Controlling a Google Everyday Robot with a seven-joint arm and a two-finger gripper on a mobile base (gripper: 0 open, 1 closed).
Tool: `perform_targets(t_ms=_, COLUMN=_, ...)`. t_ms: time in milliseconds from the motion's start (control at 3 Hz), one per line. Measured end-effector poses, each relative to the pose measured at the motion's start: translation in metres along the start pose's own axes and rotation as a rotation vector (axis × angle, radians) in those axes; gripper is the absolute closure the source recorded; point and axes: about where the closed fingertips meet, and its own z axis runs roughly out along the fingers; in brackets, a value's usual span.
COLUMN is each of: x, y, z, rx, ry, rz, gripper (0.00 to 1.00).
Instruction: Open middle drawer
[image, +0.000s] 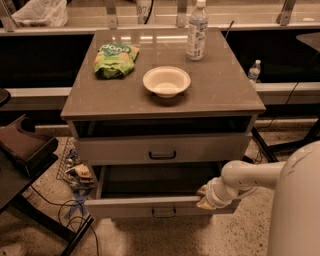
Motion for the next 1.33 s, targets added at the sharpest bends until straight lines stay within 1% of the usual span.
perform_targets(t_ms=333, x=0.0, y=0.0, z=0.0, rx=0.0, ry=0.0, rz=0.0, gripper=0.82)
perform_targets(t_ms=1000, x=0.0, y=0.0001, z=0.0001, rx=0.0, ry=0.0, rz=0.0, gripper=0.36)
perform_targets(t_ms=1333, x=0.0, y=0.0001, z=0.0002, rx=0.0, ry=0.0, rz=0.0, gripper=0.04)
